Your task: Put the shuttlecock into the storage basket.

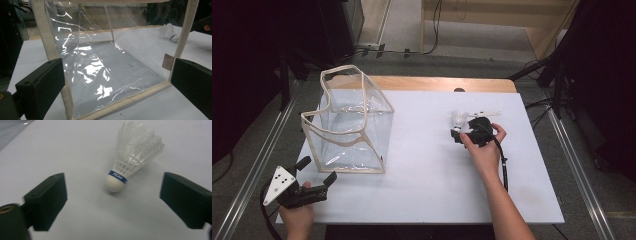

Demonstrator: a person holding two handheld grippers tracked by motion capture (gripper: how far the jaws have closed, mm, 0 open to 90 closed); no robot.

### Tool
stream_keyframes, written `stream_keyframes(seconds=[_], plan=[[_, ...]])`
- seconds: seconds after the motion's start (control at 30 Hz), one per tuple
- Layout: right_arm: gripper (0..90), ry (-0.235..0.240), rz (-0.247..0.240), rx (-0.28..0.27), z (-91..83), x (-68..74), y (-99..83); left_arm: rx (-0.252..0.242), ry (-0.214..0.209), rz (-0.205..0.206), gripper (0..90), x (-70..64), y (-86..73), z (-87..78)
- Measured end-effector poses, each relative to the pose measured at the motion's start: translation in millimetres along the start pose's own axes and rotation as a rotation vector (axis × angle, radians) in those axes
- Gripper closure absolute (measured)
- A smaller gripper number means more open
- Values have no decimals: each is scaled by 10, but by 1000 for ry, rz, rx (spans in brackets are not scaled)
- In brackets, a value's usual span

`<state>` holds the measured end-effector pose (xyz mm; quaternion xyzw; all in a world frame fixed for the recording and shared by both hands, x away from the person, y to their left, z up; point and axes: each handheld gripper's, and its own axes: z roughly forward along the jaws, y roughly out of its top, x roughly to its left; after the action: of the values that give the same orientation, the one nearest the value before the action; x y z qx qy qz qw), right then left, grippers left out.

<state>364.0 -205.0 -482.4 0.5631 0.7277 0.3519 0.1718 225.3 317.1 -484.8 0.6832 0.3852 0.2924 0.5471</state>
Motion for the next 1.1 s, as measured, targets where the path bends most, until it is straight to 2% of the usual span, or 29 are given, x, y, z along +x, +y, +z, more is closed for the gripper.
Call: stream_keyframes(seconds=[0.03, 0.1, 0.17, 0.23, 0.33, 0.43, 0.5, 0.57, 0.63, 0.67, 1.1], plan=[[0, -5, 13, 8, 16, -6, 4, -1, 0, -1, 0, 1, 0, 0], [0, 12, 39, 16, 42, -14, 12, 0, 0, 0, 0, 0, 0, 0], [0, -7, 67, 23, 62, -7, 25, 1, 1, 2, 0, -2, 0, 2], [0, 11, 73, 30, 83, -9, 39, 0, 1, 2, 0, -1, 0, 2], [0, 9, 88, 47, 117, 0, 64, -1, -2, 0, 0, 2, 0, -1], [114, -45, 75, 49, 140, 48, 85, 0, 1, 1, 0, 1, 0, 0], [149, -43, 96, 54, 153, 55, 98, 0, 1, 1, 0, -1, 0, 0], [223, -46, 135, 56, 160, 57, 107, -1, 0, 0, 0, 2, 1, -2], [263, -63, 183, 64, 180, 56, 118, -1, 1, -1, 0, 3, 1, -2], [280, -57, 196, 71, 188, 57, 122, -1, 0, 0, 0, 2, 1, -2], [441, -53, 211, 105, 336, 59, 105, -2, 0, 1, 0, -2, -1, 0]])
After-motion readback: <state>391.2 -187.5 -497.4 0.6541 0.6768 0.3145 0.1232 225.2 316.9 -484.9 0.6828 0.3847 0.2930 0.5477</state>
